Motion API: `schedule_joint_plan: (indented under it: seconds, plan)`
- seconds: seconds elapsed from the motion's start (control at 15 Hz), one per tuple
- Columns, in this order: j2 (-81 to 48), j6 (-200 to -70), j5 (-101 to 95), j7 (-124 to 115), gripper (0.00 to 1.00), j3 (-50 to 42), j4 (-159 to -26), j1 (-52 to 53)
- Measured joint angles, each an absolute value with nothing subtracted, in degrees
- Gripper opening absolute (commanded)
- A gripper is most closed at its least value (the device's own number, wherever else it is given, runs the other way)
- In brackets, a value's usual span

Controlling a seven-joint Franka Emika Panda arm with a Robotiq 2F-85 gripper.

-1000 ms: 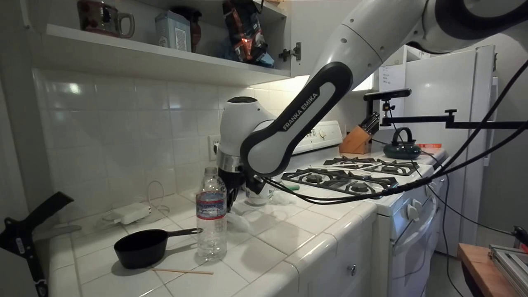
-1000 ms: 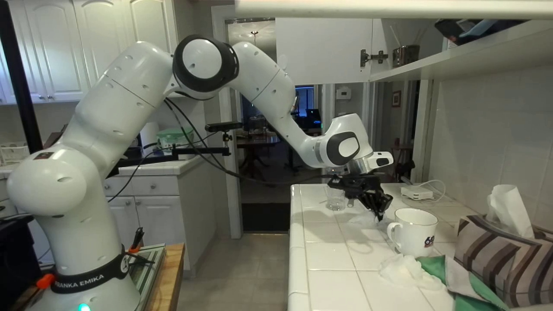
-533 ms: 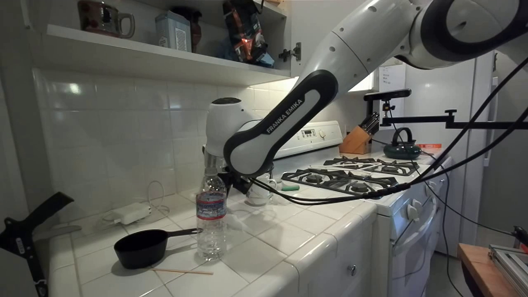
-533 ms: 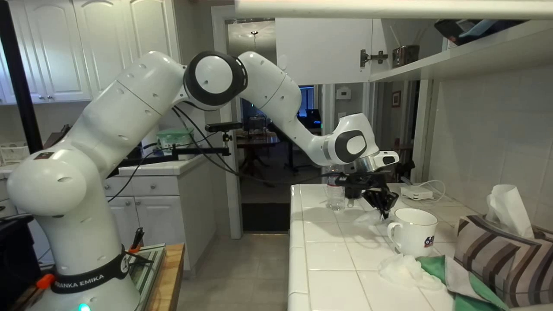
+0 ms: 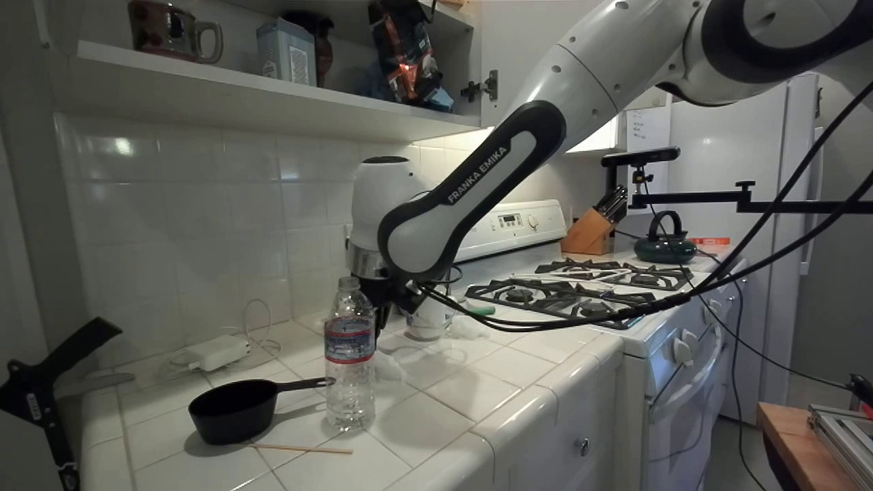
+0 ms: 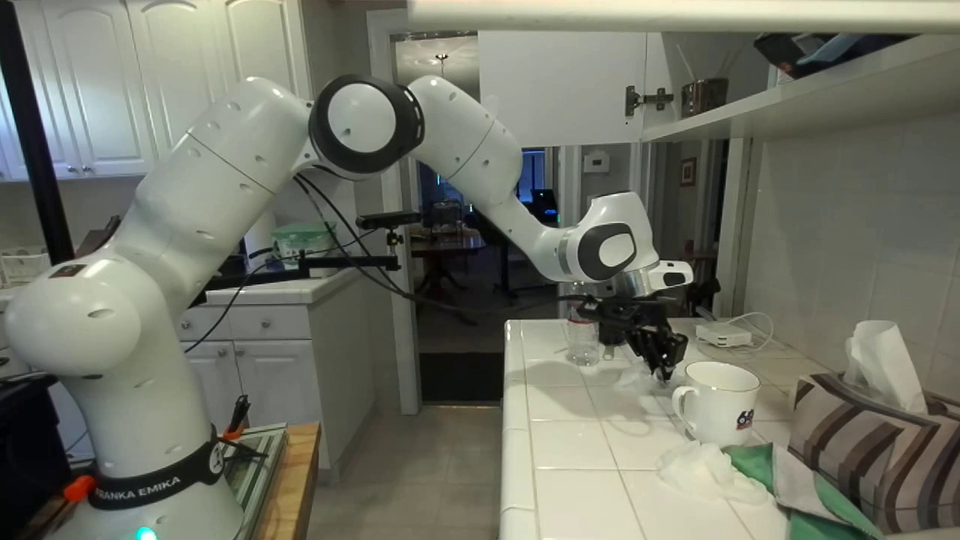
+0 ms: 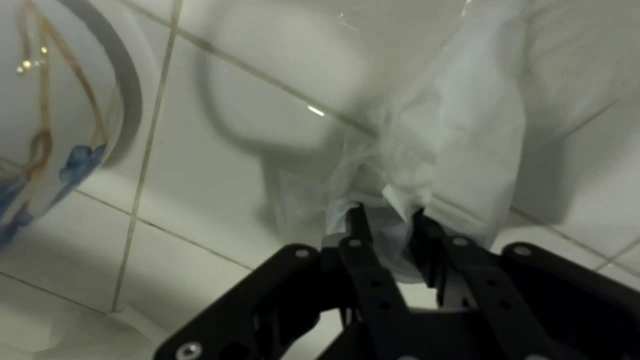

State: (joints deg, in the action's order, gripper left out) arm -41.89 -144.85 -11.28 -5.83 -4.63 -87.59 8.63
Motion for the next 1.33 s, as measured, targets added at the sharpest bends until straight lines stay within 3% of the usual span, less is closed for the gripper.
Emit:
schedule_joint_plan:
  seconds: [0.33, 0.47, 1.07, 1.13, 1.2, 1.33]
  plan:
    - [-33.1, -144.8, -6.5, -4.0, 0.95, -1.3, -97.7, 4.4]
    - [-30.0, -144.8, -4.7, -3.0, 1.0, -0.1, -100.7, 3.0]
    - [-28.6, -140.1, -1.4, -1.2, 1.0, 2.5, -103.3, 1.9]
    - [-28.9, -140.2, -1.4, -1.2, 0.94, 2.5, -103.2, 2.0]
    - [-29.1, -140.4, -1.4, -1.2, 0.72, 2.6, -103.0, 2.1]
    - [-29.7, -140.5, -1.4, -1.2, 0.68, 2.6, -102.3, 2.3]
